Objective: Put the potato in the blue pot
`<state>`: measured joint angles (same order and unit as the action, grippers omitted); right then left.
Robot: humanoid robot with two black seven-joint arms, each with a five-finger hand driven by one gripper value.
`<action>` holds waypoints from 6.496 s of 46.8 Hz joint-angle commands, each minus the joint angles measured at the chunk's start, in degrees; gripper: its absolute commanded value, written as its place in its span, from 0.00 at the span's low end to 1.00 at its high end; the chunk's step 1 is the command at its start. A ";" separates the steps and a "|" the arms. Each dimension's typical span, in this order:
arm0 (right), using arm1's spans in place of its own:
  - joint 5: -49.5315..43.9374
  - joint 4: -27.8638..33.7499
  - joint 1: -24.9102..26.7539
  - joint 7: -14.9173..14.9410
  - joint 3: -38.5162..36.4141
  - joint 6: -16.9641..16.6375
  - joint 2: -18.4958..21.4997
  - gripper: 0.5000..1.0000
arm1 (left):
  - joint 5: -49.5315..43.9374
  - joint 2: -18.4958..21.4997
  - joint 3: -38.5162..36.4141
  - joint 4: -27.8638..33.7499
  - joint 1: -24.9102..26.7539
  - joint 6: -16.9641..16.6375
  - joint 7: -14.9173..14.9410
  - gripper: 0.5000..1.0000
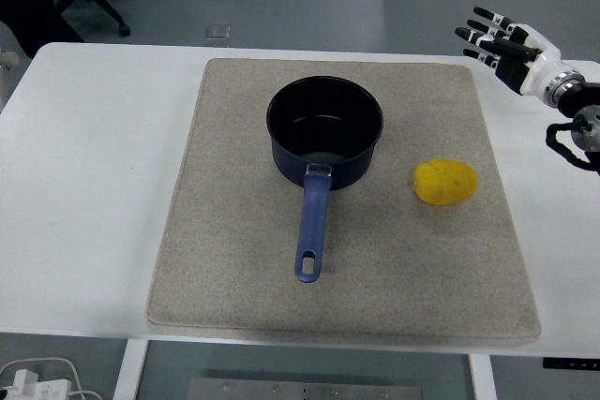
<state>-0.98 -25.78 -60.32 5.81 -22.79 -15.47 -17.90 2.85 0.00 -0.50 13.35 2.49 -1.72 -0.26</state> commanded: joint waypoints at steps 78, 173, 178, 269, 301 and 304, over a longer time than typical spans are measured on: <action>-64.75 -39.52 10.39 16.60 0.11 -4.57 -22.70 0.86 | 0.05 0.00 -0.03 0.01 0.06 0.05 0.00 0.99; -69.77 -32.75 14.44 24.34 5.21 10.64 -19.63 0.60 | 0.05 0.00 0.06 0.01 -0.02 -0.04 -0.09 0.99; -69.77 -32.75 14.44 24.60 5.21 10.72 -19.63 0.51 | 0.05 0.00 0.06 0.01 -0.02 -0.04 -0.09 0.99; -61.15 -28.72 -6.48 15.46 7.49 6.24 -2.50 0.00 | 0.05 0.00 -0.03 0.54 -0.02 0.14 -0.09 0.99; -61.33 -18.78 -6.48 15.55 9.34 6.42 8.76 0.00 | -0.04 0.00 0.06 0.28 -0.11 0.14 -0.09 0.99; -61.33 -17.99 -6.31 15.72 9.43 6.51 9.11 0.00 | -0.04 0.00 0.06 0.19 -0.11 0.14 -0.09 0.99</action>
<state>-62.31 -44.58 -66.79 21.31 -13.45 -9.06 -9.16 2.82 0.00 -0.44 13.60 2.37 -1.58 -0.35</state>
